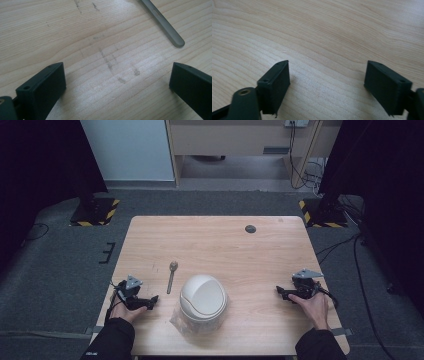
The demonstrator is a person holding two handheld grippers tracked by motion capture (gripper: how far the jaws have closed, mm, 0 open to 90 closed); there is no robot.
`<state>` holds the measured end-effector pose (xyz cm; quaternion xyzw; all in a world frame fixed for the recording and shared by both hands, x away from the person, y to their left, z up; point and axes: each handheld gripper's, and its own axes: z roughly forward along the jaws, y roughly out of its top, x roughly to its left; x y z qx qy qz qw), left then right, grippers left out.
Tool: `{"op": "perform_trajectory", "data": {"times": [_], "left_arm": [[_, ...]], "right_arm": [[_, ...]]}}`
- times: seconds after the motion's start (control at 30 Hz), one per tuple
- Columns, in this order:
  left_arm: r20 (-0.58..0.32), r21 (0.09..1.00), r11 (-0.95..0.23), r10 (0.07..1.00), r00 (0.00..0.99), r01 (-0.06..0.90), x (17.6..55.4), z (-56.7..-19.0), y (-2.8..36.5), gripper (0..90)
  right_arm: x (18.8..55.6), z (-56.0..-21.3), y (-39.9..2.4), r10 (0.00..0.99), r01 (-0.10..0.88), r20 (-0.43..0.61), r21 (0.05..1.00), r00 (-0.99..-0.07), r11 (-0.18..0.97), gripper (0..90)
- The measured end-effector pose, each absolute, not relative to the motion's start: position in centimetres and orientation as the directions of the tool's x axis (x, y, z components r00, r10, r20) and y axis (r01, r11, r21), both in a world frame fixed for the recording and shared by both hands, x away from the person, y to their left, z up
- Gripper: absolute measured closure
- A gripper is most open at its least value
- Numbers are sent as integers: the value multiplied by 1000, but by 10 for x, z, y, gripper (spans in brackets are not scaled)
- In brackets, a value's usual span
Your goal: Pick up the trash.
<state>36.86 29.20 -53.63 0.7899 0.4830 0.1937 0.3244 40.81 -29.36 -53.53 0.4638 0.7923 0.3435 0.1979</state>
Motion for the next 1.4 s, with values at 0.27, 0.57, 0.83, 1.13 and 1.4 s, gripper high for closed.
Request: {"op": "perform_trajectory", "data": {"times": [0.27, 0.57, 0.83, 1.13, 1.4], "left_arm": [[-39, 708, -296, 891, 453, 641, 367, -536, 294, 0], [-4, 696, -335, 883, 470, 635, 366, -536, 291, 0], [-4, 696, -334, 883, 469, 636, 366, -536, 291, 0], [-4, 696, -332, 884, 467, 636, 366, -536, 291, 0], [-3, 697, -331, 886, 464, 636, 366, -536, 290, 0]], "right_arm": [[403, -514, -288, 878, 553, 54, 794, -476, 251, 236], [393, -477, -280, 878, 451, 102, 881, -468, 139, 192], [388, -450, -270, 844, 394, 156, 917, -513, 70, 181], [381, -417, -246, 788, 336, 156, 940, -596, 68, 165], [373, -392, -222, 736, 282, 136, 956, -663, 77, 153]]}}
